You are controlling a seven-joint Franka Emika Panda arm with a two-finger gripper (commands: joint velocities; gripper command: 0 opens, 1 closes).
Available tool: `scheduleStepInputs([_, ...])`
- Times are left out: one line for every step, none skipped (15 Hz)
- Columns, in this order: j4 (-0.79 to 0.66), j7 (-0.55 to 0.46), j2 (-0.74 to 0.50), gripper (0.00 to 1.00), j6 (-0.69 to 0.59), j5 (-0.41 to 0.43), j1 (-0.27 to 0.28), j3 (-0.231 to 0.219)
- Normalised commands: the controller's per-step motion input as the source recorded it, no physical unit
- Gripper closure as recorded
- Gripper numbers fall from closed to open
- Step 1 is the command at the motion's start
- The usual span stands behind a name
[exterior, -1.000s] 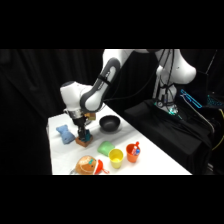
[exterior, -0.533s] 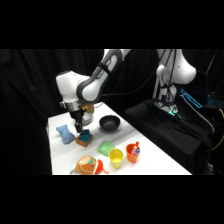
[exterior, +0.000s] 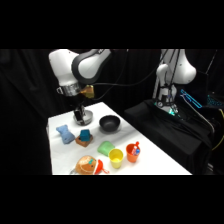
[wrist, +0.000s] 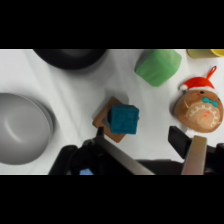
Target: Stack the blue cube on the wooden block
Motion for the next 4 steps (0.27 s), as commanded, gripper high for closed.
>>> scheduleStepInputs([-0.06, -0.09, -0.28, 0.00, -0.28, 0.051, 0.035, -0.043])
scheduleStepInputs([-0.07, -0.08, -0.26, 0.00, -0.23, 0.035, 0.047, -0.049])
scheduleStepInputs([-0.02, 0.00, -0.23, 0.00, -0.35, 0.015, 0.067, -0.059])
scheduleStepInputs([-0.08, -0.11, -0.26, 0.00, -0.26, 0.078, 0.035, -0.030])
